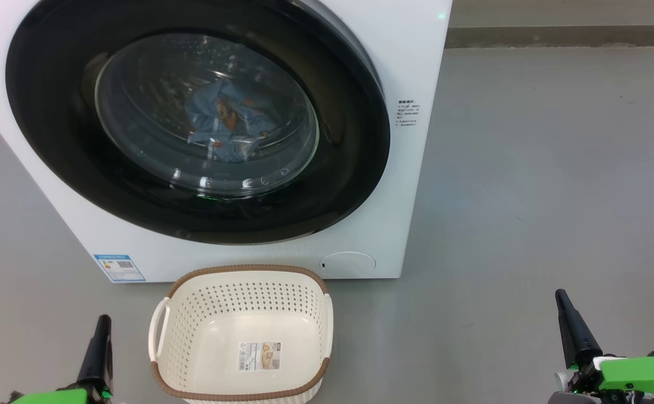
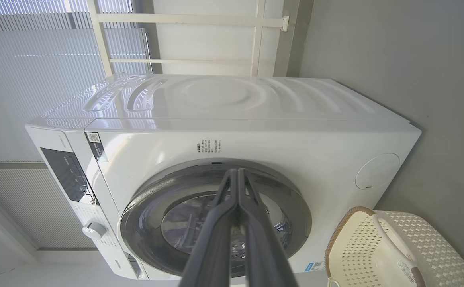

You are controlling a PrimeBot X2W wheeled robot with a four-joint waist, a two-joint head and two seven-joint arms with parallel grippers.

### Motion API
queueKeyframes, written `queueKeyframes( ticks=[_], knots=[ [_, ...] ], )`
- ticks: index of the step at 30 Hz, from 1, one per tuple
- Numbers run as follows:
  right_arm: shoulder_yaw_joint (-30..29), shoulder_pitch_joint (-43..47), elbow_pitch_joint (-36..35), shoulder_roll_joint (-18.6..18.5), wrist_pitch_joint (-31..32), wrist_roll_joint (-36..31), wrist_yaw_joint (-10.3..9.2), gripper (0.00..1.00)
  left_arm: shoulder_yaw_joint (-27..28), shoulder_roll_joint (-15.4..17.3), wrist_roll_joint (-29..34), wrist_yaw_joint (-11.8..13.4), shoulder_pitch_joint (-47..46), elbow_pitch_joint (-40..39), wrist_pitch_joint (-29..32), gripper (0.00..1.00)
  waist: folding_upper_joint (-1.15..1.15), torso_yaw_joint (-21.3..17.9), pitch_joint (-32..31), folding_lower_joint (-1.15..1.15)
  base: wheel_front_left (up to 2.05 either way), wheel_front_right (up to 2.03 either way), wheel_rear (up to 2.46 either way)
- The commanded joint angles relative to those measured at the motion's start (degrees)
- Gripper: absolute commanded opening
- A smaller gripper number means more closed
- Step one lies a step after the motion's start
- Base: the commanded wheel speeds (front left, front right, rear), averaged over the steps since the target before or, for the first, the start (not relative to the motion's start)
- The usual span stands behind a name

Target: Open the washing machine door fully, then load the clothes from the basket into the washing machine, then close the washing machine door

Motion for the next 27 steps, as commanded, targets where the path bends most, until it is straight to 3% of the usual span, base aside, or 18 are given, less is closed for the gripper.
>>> queueKeyframes(
  ticks=[1,27],
  knots=[
    [1.3,-2.5,-1.6,0.0,0.2,-0.1,-0.06,0.0,2.1,0.7,0.2,-0.2,-2.3,-1.1,0.5,0.0,0.0,0.0,0.0,0.0,0.0,0.0,0.0],
    [1.2,-2.5,-1.6,0.0,0.3,-0.1,-0.06,0.0,2.2,0.6,0.3,-0.2,-2.4,-1.1,0.6,0.0,0.0,0.0,0.0,0.0,0.0,0.0,0.0]
  ],
)
